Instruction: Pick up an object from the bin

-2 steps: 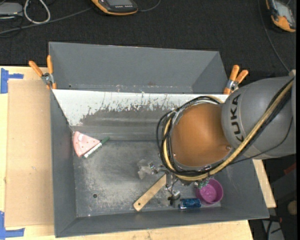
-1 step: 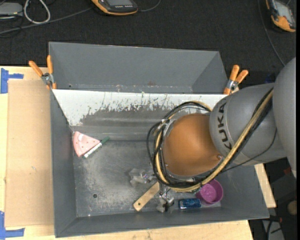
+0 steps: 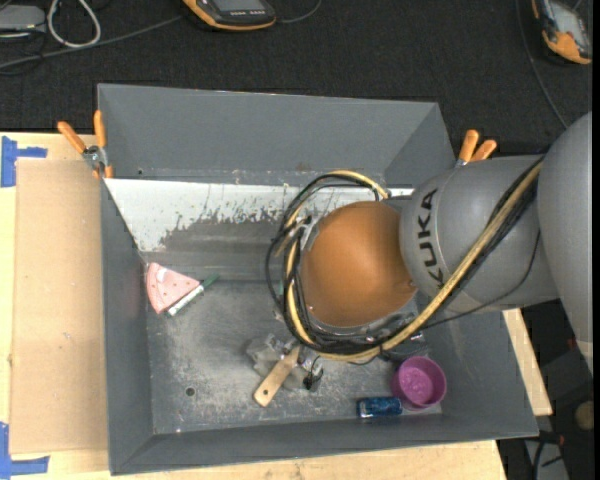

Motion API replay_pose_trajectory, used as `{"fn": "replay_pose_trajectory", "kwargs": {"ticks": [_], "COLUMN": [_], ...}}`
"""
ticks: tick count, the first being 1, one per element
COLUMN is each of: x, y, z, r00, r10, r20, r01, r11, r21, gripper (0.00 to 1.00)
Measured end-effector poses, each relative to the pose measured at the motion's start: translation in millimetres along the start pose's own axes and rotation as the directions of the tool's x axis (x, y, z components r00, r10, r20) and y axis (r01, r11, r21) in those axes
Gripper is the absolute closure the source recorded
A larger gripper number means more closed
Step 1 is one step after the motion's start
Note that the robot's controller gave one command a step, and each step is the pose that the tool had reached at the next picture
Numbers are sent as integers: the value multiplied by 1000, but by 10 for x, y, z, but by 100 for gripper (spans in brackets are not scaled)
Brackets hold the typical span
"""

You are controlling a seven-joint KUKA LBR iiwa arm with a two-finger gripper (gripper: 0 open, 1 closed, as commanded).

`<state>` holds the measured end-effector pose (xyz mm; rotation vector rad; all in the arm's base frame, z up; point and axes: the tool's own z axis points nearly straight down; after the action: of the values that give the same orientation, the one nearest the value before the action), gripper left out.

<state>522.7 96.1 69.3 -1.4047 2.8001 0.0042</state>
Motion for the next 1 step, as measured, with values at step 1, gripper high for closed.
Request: {"fn": "replay_pose_trajectory", "kwargs": {"ticks": [1], "x": [1], "y": [-1], "z": [0], "r00": [1000], "r10": [1], "r20": [0], "r01": [-1], "r11": [1000], "r21": [0], "gripper": [100]}}
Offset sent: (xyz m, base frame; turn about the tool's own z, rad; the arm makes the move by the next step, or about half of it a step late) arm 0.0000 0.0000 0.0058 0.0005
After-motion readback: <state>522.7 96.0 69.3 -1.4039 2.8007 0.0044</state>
